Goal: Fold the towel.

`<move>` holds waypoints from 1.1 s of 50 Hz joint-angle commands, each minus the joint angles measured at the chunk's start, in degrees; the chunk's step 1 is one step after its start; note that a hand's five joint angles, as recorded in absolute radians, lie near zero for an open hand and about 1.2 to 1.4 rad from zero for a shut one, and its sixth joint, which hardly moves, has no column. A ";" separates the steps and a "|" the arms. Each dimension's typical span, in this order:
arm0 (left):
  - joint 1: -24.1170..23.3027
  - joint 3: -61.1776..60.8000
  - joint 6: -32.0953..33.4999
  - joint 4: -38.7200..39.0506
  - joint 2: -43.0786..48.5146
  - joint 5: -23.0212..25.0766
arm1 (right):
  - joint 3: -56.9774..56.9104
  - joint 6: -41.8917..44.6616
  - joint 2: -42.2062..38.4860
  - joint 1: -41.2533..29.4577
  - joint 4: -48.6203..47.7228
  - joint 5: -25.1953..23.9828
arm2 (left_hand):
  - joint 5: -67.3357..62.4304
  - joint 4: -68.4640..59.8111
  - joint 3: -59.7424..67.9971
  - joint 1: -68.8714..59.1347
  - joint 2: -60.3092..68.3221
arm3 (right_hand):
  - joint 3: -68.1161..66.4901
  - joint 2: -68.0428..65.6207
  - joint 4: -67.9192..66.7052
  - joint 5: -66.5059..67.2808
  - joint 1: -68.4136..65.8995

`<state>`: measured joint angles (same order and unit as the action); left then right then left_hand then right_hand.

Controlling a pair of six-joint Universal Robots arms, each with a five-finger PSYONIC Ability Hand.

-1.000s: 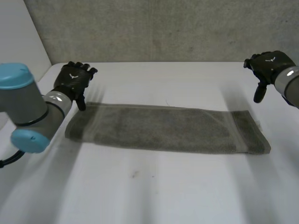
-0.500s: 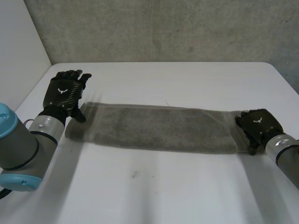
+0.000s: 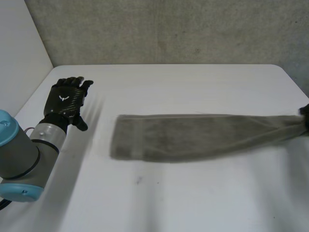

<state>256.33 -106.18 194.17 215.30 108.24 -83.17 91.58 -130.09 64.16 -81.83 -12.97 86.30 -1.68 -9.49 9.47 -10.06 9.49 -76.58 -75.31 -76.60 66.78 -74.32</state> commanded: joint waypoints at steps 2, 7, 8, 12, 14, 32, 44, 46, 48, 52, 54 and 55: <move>-0.04 0.01 -0.02 -0.05 -0.13 -0.06 | -10.26 6.69 1.50 -8.39 0.75 1.68 | 1.46 -0.72 0.75 -0.16 0.72 | -3.42 -4.69 -3.40 3.22 -5.68; -0.04 -0.17 -0.02 0.03 -0.13 0.03 | -17.99 7.04 -2.27 -23.94 0.93 1.77 | 1.63 -0.56 0.58 0.01 0.56 | -3.42 -4.69 -3.40 3.22 -5.68; -0.04 -0.17 -0.02 0.03 -0.13 0.03 | -20.63 7.21 -4.03 -28.78 0.93 1.68 | 1.63 -0.56 0.58 0.01 0.56 | -3.42 -4.69 -3.40 3.22 -5.68; -0.04 -0.26 -0.02 0.03 -0.13 0.03 | -25.46 7.48 -8.76 -38.62 1.02 1.33 | 1.63 -0.56 0.58 0.01 0.56 | -3.42 -4.69 -3.40 3.22 -5.68; -0.04 -0.26 -0.02 0.03 -0.13 0.03 | -27.16 7.48 -11.78 -42.98 1.20 1.24 | 1.63 -0.56 0.58 0.01 0.56 | -3.42 -4.69 -3.40 3.22 -5.68; 0.05 -0.61 -0.02 0.03 -0.13 0.20 | -24.17 7.92 -19.78 -56.86 4.18 0.80 | 1.63 -0.56 0.58 0.01 0.56 | 66.58 65.31 66.60 -66.78 64.32; -0.21 -0.61 0.07 0.03 -0.13 0.20 | -7.05 -20.70 3.15 -43.26 0.41 0.01 | 1.63 -0.56 0.58 0.01 0.56 | 66.58 65.31 66.60 -66.78 64.32; -0.21 -0.61 0.07 0.03 -0.13 0.20 | -5.01 -23.55 3.87 -41.22 0.67 0.01 | 1.63 -0.56 0.58 0.01 0.56 | 66.58 65.31 66.60 -66.78 64.32; -0.21 -0.61 0.07 0.03 -0.13 0.20 | -3.16 -25.22 4.04 -39.02 0.93 0.01 | 1.63 -0.56 0.58 0.01 0.56 | 66.58 65.31 66.60 -66.78 64.32; -0.39 -0.61 0.07 0.03 -0.13 0.11 | 2.44 -25.83 3.34 -32.54 1.98 -0.86 | 1.63 -0.56 0.58 0.01 0.56 | 66.58 65.31 66.60 -66.78 64.32; -0.48 -0.61 0.07 0.03 -0.13 0.11 | 4.04 -25.92 2.64 -30.85 2.16 -1.66 | 1.68 -0.51 0.53 0.06 0.51 | 66.58 65.31 66.60 -66.78 64.32; -0.65 -0.61 0.07 0.03 -0.13 0.11 | 5.17 -25.92 1.51 -29.28 2.16 -2.62 | 1.63 -0.55 0.58 0.01 0.55 | 66.05 64.79 66.08 -66.26 63.79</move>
<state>255.98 -106.79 194.24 215.33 108.11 -83.00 92.28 -156.34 68.26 -116.56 -11.52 85.63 -1.68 -9.49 9.47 -10.06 9.49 -13.60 -13.52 -14.63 3.38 -13.33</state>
